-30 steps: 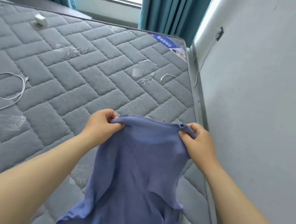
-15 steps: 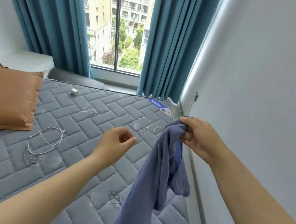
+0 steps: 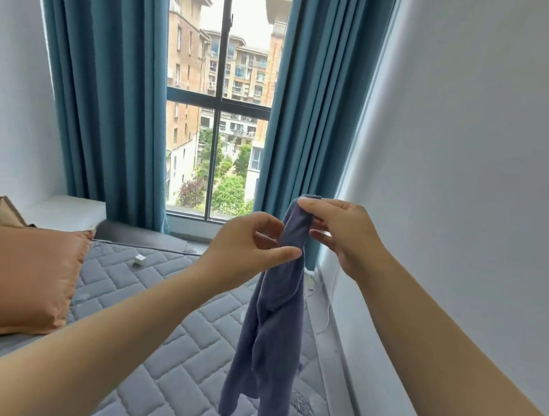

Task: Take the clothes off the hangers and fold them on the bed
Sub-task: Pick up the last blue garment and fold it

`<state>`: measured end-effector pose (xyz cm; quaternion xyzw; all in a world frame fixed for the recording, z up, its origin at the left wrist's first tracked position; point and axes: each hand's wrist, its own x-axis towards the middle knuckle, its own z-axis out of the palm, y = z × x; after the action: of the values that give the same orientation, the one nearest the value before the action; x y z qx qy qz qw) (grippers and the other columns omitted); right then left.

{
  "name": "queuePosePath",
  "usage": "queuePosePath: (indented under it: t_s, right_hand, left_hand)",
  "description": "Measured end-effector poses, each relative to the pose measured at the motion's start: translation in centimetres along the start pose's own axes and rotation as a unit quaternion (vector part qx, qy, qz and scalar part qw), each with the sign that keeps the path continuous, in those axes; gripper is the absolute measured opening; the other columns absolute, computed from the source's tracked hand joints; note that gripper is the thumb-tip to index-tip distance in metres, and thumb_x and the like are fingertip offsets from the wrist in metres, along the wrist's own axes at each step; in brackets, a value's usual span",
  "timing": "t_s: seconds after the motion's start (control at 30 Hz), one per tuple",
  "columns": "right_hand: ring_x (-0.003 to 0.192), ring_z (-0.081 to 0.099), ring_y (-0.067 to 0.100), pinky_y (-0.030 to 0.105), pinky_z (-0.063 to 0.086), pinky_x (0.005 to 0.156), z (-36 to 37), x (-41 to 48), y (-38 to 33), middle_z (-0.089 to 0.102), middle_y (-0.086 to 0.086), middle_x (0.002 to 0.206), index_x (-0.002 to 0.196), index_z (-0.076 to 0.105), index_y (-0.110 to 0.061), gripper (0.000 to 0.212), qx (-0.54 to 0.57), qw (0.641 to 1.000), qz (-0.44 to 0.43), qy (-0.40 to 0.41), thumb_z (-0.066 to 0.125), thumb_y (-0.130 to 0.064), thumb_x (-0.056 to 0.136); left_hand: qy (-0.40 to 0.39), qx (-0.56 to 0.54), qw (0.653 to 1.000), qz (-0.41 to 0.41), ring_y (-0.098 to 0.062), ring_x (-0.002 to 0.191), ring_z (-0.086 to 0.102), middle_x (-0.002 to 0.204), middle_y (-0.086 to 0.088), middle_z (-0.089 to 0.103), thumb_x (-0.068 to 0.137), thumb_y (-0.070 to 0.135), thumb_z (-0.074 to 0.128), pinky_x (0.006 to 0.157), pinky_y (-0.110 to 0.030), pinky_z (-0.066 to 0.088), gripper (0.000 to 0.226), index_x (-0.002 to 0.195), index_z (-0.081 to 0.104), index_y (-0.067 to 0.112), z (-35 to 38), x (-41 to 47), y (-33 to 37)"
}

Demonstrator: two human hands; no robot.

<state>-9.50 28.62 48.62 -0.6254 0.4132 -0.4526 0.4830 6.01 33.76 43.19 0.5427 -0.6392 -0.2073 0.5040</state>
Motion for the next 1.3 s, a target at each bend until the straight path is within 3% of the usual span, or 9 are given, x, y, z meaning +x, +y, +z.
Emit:
queuePosePath:
  t_s: [0.1,0.2,0.43,0.63,0.77,0.9,1.07,1.17,1.3]
  right_hand:
    - [0.089,0.064,0.02,0.038,0.053,0.092,-0.1,-0.5,-1.4,0.069,0.008,0.09,0.086,0.073,-0.012,0.011,0.013,1.0,-0.009,0.001,0.072,-0.023,0.084]
    - [0.083,0.057,0.013,0.036,0.052,0.09,-0.6,-0.6,-2.1,0.065,0.0,0.083,0.083,0.074,-0.017,0.01,0.026,0.999,-0.017,0.009,0.071,-0.026,0.085]
    - [0.1,0.064,0.017,0.028,0.055,0.08,-1.6,-1.6,-0.3,0.07,0.002,0.109,0.112,0.069,-0.02,0.021,0.049,0.998,0.028,-0.032,0.062,-0.027,0.093]
    - [0.082,0.063,0.012,0.03,0.056,0.081,-0.6,-4.6,3.5,0.067,0.003,0.095,0.107,0.068,-0.015,0.018,0.039,0.999,0.03,-0.016,0.066,-0.016,0.089]
    - [0.088,0.066,0.014,0.032,0.055,0.084,0.4,-6.3,5.2,0.069,0.004,0.1,0.11,0.065,-0.017,0.026,0.021,0.997,0.049,-0.056,0.07,-0.02,0.086]
    - [0.085,0.067,0.004,0.022,0.056,0.075,1.5,-6.9,6.1,0.069,-0.006,0.096,0.103,0.062,-0.026,0.028,-0.026,0.992,0.051,-0.112,0.076,-0.023,0.08]
    - [0.072,0.06,0.0,0.017,0.047,0.066,2.8,-7.0,9.0,0.065,-0.01,0.082,0.098,0.063,-0.015,0.031,-0.147,0.977,0.013,-0.156,0.079,-0.016,0.071]
    - [0.058,0.05,0.008,0.023,0.045,0.059,2.3,-6.5,10.5,0.055,-0.002,0.065,0.073,0.059,-0.009,0.011,-0.18,0.969,-0.009,-0.169,0.068,-0.002,0.074]
    - [0.067,0.05,0.019,0.027,0.037,0.06,1.1,-5.2,12.3,0.049,-0.006,0.06,0.056,0.051,-0.022,0.028,-0.335,0.933,-0.057,-0.121,0.062,-0.007,0.077]
  left_hand:
    - [0.048,0.057,0.996,0.038,-0.001,0.063,0.062,0.069,0.014,0.066,0.083,0.02,0.069,0.06,-0.019,0.053,0.007,0.078,0.066,0.023,0.1,0.7,1.4]
    - [0.075,0.081,0.993,0.05,0.0,0.05,0.047,0.051,0.017,0.053,0.091,0.012,0.055,0.049,-0.012,0.035,0.034,0.062,0.057,0.029,-0.6,1.5,2.3]
    - [0.049,0.164,0.985,0.026,-0.016,0.067,0.046,0.07,-0.002,0.053,0.101,0.019,0.039,0.059,-0.022,0.033,0.031,0.075,0.053,0.008,-2.0,3.5,4.8]
    - [-0.053,0.202,0.977,-0.052,-0.011,0.063,0.05,0.068,0.004,0.053,0.074,0.06,0.069,0.055,-0.027,0.035,0.041,0.068,0.052,0.022,-3.9,3.9,5.7]
    - [-0.109,0.304,0.946,-0.033,-0.015,0.068,0.05,0.073,0.001,0.055,0.068,0.031,0.081,0.055,-0.026,0.037,0.029,0.076,0.057,0.017,-4.8,3.4,5.7]
    - [-0.048,0.231,0.971,0.035,-0.012,0.062,0.042,0.061,0.002,0.045,0.083,0.014,0.066,0.059,-0.027,0.033,0.026,0.062,0.051,0.013,-5.7,2.9,6.7]
    - [-0.019,0.172,0.985,0.021,-0.014,0.076,0.049,0.079,-0.005,0.056,0.094,0.023,0.052,0.071,-0.03,0.039,0.03,0.091,0.061,-0.005,-6.7,3.0,8.1]
    - [0.013,0.151,0.988,0.011,-0.012,0.076,0.054,0.08,0.0,0.062,0.095,0.026,0.05,0.071,-0.025,0.041,0.029,0.094,0.066,0.002,-7.5,3.2,8.7]
    - [0.062,0.111,0.992,-0.02,-0.01,0.084,0.059,0.086,0.007,0.066,0.095,0.029,0.048,0.072,-0.021,0.043,0.026,0.097,0.071,0.015,-9.0,3.5,8.7]
